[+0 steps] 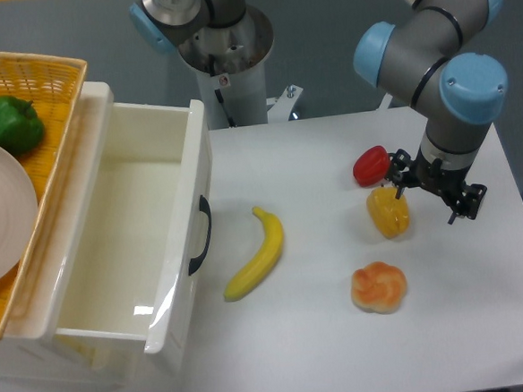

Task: Pick up the round bread
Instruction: 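Move the gripper from the yellow pepper toward the round orange bread roll, then lower the open gripper onto the bread roll and close on it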

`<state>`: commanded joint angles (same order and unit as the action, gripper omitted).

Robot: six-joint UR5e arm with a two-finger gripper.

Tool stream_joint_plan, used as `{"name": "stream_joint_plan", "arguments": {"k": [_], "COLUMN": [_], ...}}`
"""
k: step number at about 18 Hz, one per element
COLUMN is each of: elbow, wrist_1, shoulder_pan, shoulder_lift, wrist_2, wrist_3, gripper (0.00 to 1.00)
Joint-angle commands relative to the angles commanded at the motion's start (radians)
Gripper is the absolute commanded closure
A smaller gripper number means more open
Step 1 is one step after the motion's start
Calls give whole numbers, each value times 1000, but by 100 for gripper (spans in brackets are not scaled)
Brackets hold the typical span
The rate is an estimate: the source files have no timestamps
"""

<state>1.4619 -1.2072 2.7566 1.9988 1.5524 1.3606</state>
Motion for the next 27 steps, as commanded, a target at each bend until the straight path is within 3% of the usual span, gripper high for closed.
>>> {"name": "stream_joint_plan", "arguments": {"k": [5, 10, 14, 18, 27], "elbow": [9, 81, 78, 75, 77], "wrist_1": [2, 149, 166, 242, 249], "shoulder_pan": [-6, -5, -35, -87, -89], "shoulder_lift": [8, 11, 64, 153, 186], "wrist_2": [-3, -12, -37, -32, -32], "wrist_3": [-2, -8, -46, -112, -106], "gripper": [0, 0, 0, 0, 0]}}
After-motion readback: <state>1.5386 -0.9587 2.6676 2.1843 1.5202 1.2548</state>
